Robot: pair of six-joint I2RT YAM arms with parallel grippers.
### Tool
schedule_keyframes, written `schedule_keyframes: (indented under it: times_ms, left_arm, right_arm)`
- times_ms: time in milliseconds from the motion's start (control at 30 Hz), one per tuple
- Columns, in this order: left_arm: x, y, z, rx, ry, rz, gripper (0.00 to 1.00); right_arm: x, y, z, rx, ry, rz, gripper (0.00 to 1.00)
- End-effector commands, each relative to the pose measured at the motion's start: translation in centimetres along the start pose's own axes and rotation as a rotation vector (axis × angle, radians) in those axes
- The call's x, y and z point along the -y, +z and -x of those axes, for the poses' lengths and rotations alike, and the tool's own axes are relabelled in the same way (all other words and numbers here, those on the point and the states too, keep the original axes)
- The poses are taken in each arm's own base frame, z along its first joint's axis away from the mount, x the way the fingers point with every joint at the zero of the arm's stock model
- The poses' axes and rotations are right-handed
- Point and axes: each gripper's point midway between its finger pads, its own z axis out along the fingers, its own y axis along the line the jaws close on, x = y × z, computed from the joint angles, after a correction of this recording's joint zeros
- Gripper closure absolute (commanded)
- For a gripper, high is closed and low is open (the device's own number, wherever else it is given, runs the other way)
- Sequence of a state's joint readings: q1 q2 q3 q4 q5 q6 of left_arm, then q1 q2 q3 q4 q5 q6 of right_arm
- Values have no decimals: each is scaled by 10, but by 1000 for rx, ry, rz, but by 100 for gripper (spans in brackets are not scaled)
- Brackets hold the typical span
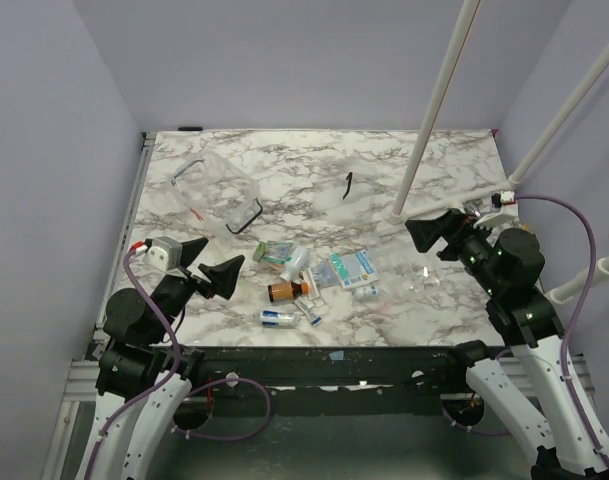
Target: Organize the medicine kit
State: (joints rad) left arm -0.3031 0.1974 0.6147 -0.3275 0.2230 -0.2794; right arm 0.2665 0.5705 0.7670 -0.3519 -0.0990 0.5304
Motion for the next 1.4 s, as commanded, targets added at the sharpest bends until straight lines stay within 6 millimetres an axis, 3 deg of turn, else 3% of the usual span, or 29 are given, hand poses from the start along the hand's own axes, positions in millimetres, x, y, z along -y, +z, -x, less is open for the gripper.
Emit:
schedule_keyframes:
  times_ms: [0, 300, 533, 767, 1100, 1367]
  left_arm:
    - [-2, 0, 7, 22, -34, 22, 2]
    - [-4, 3, 3, -41, -40, 40, 2]
    - [-10, 0, 7, -51, -39, 85, 2]
    - [-39, 0, 16, -141, -93, 296, 2]
    - [-78, 13, 16, -261, -194, 578, 2]
    - [-110, 30, -7, -348, -346, 726, 2]
  right_arm:
    - [4, -3, 4, -22, -7, -46, 0]
    - [9, -8, 12, -5, -23, -89, 0]
    - [-2, 3, -3, -116, -75, -13, 0]
    - [-16, 28, -39, -281, -4, 108, 0]
    - [-25, 49, -47, -334, 31, 132, 5]
    - [-34, 62, -60, -355, 12, 116, 8]
